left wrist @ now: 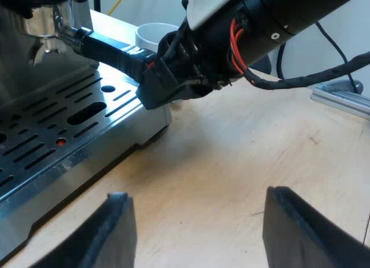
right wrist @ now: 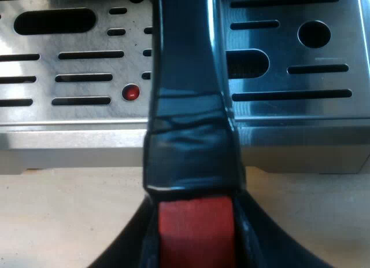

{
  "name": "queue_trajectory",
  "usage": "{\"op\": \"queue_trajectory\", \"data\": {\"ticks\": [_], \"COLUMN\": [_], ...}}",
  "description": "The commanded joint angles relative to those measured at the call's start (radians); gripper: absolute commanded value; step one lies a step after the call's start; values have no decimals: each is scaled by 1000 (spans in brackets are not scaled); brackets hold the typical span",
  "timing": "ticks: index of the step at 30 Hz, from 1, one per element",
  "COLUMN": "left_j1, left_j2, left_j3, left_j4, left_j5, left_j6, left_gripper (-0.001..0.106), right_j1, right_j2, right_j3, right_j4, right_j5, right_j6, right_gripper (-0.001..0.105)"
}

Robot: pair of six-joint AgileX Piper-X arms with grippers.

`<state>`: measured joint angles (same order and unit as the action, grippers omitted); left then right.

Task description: Grind coffee beans and then tamp

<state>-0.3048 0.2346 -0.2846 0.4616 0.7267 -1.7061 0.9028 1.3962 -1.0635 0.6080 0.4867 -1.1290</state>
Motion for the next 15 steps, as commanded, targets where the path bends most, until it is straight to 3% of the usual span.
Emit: {"op": "queue_trajectory", "data": {"ticks": [1,15], "left_j1": [-6,-6], "left_j2": [-5,-5], "left_j3": [-12,-12], "left_j4": [-11,-11], "left_j5": [3,3], "left_j6": [-8,-8], "left_gripper": [51,51], "right_j1": [-2,39], "right_j2": [1,-2], "right_j3": [-1,-1], "right_j4": [2,87], "right_j5": [3,13], "right_j6": [-6,0], "right_gripper": [0,0]}}
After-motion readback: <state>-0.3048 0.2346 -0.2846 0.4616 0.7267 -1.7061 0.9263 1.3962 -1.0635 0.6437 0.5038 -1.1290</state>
